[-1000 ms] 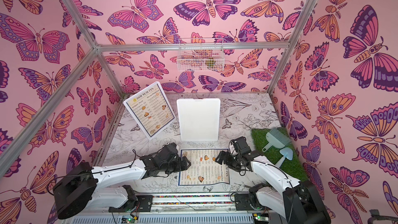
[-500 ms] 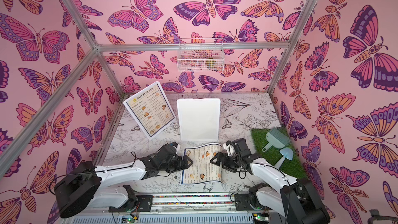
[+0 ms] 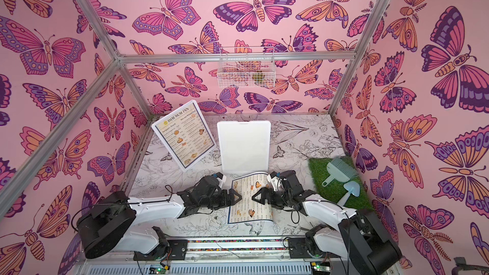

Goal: Insert the menus into the narrow rack
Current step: Pick up the menu from the center of the board.

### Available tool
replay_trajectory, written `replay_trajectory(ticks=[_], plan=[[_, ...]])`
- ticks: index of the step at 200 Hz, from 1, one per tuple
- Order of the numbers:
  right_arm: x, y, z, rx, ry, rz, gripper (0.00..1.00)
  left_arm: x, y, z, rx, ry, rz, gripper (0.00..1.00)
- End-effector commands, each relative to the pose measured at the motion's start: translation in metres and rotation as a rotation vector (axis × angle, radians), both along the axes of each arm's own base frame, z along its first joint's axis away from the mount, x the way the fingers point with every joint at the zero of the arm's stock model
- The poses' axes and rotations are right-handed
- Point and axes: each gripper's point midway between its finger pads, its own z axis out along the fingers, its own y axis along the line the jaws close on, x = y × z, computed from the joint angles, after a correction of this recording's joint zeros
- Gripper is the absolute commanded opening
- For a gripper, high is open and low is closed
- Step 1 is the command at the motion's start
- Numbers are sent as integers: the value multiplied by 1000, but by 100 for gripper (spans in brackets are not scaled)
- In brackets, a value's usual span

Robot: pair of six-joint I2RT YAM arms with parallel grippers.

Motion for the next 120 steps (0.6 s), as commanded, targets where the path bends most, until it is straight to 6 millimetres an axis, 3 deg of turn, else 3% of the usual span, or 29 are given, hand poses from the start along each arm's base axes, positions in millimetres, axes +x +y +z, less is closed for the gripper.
replay_trajectory(ticks=[1, 39, 74, 96, 120], plan=[[-5, -8, -17, -63, 40, -27, 89, -25, 30, -44, 153, 124, -4, 89], [-4, -9, -12, -52, 6, -35, 77, -21, 36, -40, 148, 97, 21, 89], [-3, -5, -6, -8, -32, -25, 68, -6, 59, -24, 181, 32, 86, 91], [-1, 0, 0, 28, -63, -10, 65, 7, 68, 6, 186, -50, 69, 92], [3, 4, 7, 59, -113, 4, 63, 16, 61, 41, 201, -136, -43, 94]])
